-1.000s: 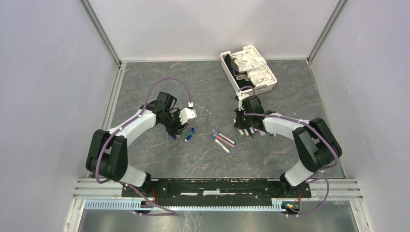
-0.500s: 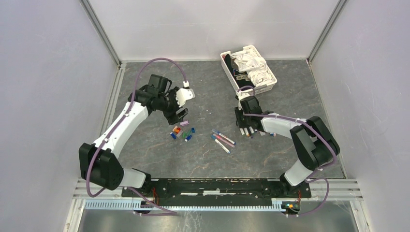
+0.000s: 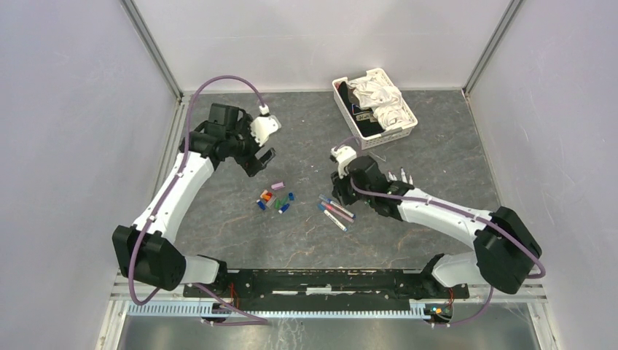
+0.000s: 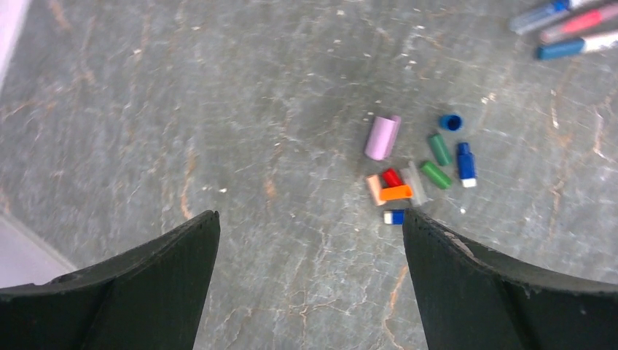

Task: Open the pen caps

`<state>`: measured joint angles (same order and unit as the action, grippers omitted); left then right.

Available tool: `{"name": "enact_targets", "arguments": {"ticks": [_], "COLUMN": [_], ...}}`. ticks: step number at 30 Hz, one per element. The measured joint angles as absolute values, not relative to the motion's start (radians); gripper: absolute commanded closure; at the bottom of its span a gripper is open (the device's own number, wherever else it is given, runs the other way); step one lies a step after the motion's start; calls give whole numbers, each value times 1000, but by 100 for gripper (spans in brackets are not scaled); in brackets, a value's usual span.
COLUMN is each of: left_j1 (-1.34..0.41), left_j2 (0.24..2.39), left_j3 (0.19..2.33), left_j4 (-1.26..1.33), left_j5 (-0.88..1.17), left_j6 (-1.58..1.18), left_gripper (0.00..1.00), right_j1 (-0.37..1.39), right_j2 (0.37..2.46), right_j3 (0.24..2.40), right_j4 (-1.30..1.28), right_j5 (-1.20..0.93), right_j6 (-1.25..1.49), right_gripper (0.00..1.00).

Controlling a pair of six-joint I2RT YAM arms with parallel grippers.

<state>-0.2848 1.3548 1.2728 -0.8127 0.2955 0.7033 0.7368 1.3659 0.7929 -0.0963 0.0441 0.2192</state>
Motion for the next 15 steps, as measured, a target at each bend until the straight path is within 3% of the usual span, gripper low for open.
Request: {"name": "enact_targets", "arguments": {"ticks": [6, 15], "left_j1": [-231, -217], "left_j2": [1335, 1331], "left_j3": [1273, 1283], "left_j4": [-739, -733], "left_j5": [239, 238], "left_j6": [636, 617], "left_gripper": [0, 0], "right_j1": [867, 906], "right_j2": [1368, 1448], "right_j3": [740, 703], "right_j4": [-128, -176], "right_j5": [9, -1], "right_j6": [221, 214], "right_gripper": [66, 66]}}
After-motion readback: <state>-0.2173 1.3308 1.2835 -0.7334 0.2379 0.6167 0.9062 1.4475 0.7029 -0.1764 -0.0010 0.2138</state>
